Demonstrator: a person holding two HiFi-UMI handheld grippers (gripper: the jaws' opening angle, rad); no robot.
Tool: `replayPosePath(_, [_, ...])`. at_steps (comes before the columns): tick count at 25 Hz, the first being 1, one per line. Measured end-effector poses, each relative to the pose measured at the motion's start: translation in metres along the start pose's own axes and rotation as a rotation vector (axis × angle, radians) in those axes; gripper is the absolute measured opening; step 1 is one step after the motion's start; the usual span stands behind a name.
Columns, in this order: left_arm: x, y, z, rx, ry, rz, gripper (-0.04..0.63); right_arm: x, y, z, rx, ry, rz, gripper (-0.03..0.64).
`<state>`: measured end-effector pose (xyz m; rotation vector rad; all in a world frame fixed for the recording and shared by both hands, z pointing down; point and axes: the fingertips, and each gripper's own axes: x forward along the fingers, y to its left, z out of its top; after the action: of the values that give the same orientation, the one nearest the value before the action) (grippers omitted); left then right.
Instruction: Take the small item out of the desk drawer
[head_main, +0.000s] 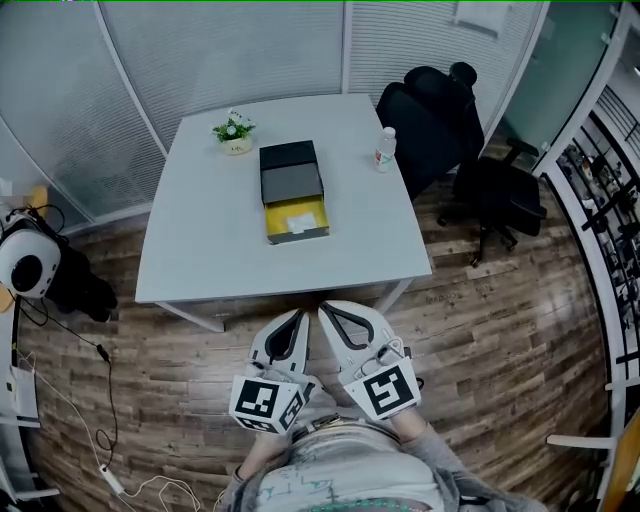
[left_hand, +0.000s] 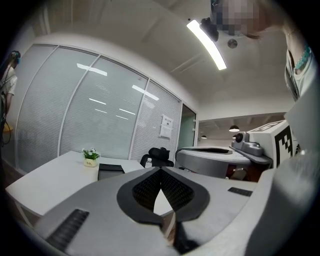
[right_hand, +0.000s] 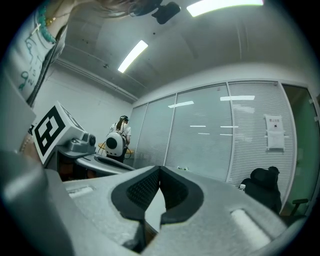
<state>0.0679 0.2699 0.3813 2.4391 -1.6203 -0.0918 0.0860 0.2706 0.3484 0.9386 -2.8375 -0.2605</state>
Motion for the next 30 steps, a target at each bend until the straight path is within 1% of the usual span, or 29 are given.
replayPosePath(5, [0.004,0.025,0.010,-0.004,0.001,-0.008,-0.002,0.028,0.006,0.001,0.005,0.002,-0.002,0.003])
replayPosePath(10, [0.001,0.040,0.004,0.000,0.001,-0.021,-0.003,0.042,0.011,-0.003,0.028,0.003,-0.016,0.003])
replayPosePath(17, [-0.001,0.044,-0.006,-0.027,0.025,-0.038,-0.002,0.043,0.013,-0.010,0.038,0.033,-0.036,0.003])
replayPosePath(21, [0.003,0.048,-0.009,-0.044,0.030,-0.029,-0.003,0.048,0.011,-0.015,0.039,0.056,-0.024,0.003])
replayPosePath(26, [0.018,0.062,-0.006,-0.051,0.025,-0.014,-0.003,0.067,-0.001,-0.014,0.037,0.048,-0.014,0.003])
replayPosePath(30, [0.048,0.085,0.000,-0.049,0.023,0.002,-0.003,0.096,-0.023,-0.018,0.036,0.043,0.004,0.003])
